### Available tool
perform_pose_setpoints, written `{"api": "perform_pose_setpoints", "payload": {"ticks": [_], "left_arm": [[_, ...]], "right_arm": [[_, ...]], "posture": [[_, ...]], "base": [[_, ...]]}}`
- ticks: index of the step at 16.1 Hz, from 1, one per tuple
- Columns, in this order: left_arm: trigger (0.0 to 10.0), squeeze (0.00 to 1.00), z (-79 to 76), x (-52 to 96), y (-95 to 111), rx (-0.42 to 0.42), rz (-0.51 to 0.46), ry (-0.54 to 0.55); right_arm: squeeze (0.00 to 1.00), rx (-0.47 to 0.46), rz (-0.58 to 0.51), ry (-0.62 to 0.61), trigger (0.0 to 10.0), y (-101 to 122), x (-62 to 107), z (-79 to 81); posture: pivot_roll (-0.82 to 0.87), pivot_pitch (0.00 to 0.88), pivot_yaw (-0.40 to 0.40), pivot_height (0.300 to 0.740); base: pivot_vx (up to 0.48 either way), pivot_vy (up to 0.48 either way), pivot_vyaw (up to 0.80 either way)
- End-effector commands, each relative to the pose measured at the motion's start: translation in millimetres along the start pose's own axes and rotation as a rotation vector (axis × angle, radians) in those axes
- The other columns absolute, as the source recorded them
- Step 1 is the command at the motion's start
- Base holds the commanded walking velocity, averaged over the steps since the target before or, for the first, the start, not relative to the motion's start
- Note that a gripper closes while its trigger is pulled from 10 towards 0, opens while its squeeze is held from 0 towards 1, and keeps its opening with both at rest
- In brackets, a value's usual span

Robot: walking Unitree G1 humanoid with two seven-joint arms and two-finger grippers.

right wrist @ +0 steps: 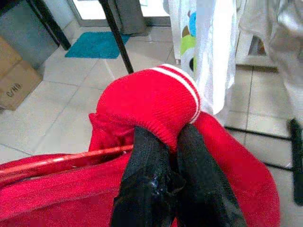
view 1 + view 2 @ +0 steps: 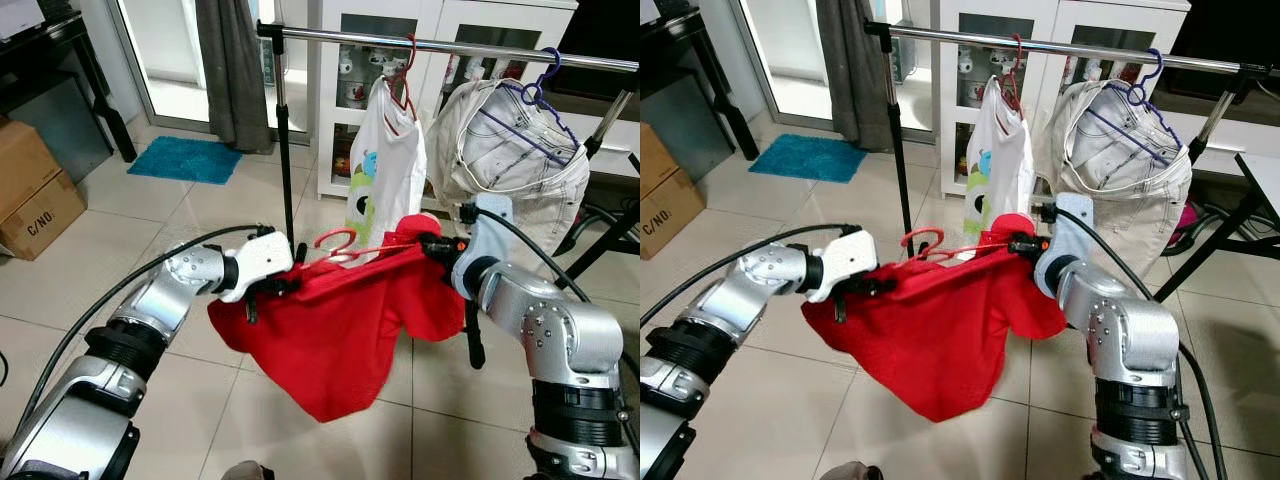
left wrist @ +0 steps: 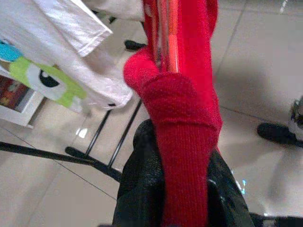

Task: Hang hanger

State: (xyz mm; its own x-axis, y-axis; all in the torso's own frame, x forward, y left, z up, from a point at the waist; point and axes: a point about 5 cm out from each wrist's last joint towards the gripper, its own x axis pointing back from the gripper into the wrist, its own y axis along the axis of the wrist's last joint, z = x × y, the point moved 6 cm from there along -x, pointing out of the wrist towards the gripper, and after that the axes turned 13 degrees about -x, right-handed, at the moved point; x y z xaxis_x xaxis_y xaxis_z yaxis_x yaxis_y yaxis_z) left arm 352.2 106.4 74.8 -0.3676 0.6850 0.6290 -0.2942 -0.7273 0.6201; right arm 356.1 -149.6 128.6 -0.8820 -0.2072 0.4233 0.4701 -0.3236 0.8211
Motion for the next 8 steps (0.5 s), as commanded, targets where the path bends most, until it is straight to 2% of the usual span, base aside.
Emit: {"api": "perform_pose_setpoints", "payload": {"ticks": [1, 5, 8], "left_arm": [[0.0, 0.00, -11.7, -0.5, -12, 0.006, 0.051, -0.051], [0.0, 0.00, -21.2, -8.4, -13, 0.001, 0.064, -0.096], [0.0, 0.00, -26.2, -10.1, -9, -0.021, 0.037, -0.127]], "right_arm": [[0.00, 0.049, -0.108, -0.006, 0.0, 27, 7.1, 2.2], [0.00, 0.079, -0.110, 0.012, 0.0, 31, 7.9, 7.8], [0.00, 0.107, -0.095, 0.025, 0.0, 29, 6.8, 11.0]], "posture": [[-0.12, 0.000, -0.011, 0.740], [-0.12, 0.000, -0.013, 0.740], [-0.12, 0.000, -0.016, 0.740]], "base": [[0.000, 0.000, 0.00], [0.000, 0.000, 0.00], [0.000, 0.000, 0.00]]}}
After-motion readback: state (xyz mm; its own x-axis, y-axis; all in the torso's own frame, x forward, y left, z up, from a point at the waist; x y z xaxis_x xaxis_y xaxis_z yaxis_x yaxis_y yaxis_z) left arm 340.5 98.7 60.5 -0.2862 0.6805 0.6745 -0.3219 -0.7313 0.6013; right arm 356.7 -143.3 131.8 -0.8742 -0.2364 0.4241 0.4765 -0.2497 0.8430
